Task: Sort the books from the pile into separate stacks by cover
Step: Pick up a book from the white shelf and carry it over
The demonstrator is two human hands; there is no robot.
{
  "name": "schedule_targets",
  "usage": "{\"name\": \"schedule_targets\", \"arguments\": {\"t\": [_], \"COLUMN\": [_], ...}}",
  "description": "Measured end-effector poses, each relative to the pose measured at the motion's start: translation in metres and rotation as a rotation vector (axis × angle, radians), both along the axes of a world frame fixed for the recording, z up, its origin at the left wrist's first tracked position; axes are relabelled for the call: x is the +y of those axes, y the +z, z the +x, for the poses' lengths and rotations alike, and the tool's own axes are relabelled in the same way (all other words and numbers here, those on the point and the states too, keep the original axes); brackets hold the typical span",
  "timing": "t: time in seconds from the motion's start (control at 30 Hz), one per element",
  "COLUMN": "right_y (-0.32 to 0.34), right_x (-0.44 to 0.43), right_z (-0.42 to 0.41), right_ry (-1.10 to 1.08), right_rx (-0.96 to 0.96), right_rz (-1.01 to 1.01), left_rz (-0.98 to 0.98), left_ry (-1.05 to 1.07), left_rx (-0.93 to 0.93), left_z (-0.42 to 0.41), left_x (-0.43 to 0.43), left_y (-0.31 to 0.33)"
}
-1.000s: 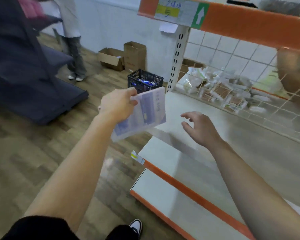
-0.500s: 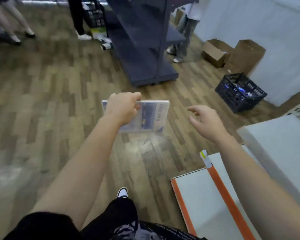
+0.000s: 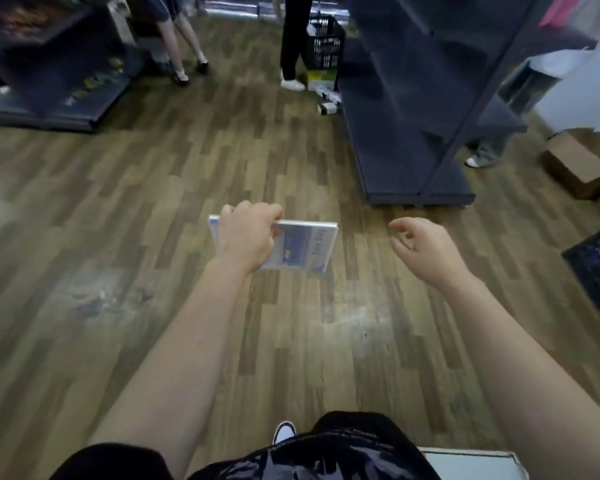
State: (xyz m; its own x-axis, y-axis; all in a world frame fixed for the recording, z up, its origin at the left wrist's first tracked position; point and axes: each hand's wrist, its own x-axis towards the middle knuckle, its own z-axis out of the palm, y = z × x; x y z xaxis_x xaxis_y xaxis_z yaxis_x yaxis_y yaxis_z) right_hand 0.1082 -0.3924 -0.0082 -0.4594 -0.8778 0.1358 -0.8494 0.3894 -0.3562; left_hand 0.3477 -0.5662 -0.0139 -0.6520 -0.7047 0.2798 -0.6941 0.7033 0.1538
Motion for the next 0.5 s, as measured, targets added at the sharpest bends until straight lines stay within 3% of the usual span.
{"name": "schedule_targets", "arguments": {"t": [0.2, 0.5], "right_y": [-0.009, -0.008], "right_x": [-0.086, -0.285], "right_z": [-0.021, -0.089], "right_ry": [0.036, 0.070], "right_rx": [0.018, -0.024], "right_rz": [0.033, -0.005], "left_rz": [0.006, -0.026], "left_ry": [0.061, 0.113], "left_rx": [-0.017, -0.036], "left_z": [-0.008, -0.071], "left_x": [-0.076, -0.258], "left_y": [0.004, 0.009]}}
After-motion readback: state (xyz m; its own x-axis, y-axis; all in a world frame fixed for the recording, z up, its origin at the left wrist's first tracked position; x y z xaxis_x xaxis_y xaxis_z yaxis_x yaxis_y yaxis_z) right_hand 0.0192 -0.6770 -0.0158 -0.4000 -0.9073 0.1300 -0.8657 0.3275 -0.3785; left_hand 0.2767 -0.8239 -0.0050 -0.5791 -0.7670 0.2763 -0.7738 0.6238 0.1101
